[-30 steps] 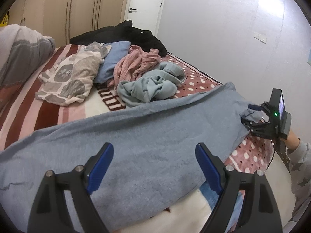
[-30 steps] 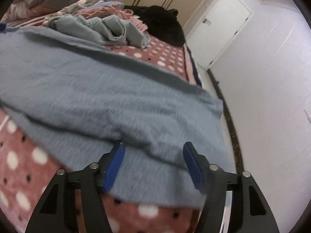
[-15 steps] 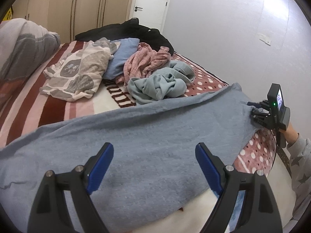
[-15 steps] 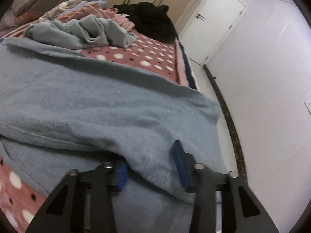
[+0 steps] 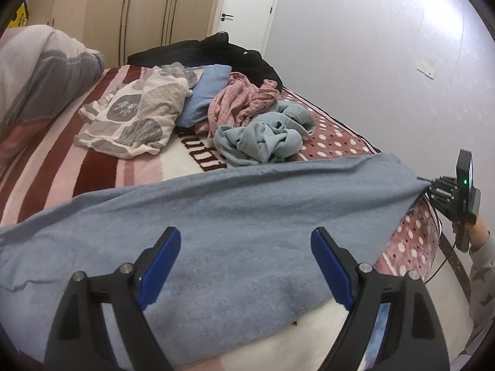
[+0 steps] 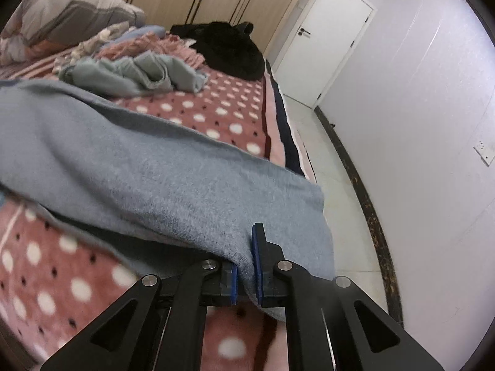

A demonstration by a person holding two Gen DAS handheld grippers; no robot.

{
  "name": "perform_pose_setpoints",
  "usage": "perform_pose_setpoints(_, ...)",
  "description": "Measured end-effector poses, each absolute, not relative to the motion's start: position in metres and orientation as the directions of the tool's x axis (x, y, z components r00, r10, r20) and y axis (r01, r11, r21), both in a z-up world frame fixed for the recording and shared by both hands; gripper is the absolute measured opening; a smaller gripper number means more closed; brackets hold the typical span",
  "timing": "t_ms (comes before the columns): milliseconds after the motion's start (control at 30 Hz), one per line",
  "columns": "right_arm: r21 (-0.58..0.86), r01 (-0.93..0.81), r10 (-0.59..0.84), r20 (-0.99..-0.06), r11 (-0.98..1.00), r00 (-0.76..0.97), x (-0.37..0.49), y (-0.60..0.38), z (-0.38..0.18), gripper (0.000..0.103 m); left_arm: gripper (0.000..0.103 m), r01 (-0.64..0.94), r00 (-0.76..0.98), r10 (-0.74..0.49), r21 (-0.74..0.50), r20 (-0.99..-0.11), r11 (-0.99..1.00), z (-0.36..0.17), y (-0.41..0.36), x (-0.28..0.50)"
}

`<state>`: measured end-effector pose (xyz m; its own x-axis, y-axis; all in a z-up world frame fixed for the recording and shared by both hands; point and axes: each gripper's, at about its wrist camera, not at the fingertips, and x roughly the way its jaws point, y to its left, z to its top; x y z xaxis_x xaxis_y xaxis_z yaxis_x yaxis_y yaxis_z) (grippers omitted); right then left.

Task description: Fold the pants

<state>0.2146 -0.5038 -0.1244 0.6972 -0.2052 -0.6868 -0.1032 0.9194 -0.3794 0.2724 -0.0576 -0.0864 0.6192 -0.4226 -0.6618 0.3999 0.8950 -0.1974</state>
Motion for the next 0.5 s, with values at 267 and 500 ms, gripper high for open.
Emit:
perform_pose_setpoints(267, -0.311, -0.072, -0.189, -0.728, 0.948, 0.659, 0.206, -0.513, -0.143, 0.016, 0.084, 0.328, 0.647, -0.365, -0.187, -0.670, 0.926, -0.089, -0.026, 0.261)
perform_pose_setpoints(500, -0.184, -0.040, -0.106, -0.718, 0.982, 0.688, 0.177, -0.515, -0.116, 0.041, 0.092, 0.140, 0.713, -0.266, -0.240, -0.649, 0.961, -0.091, 0.052, 0.235)
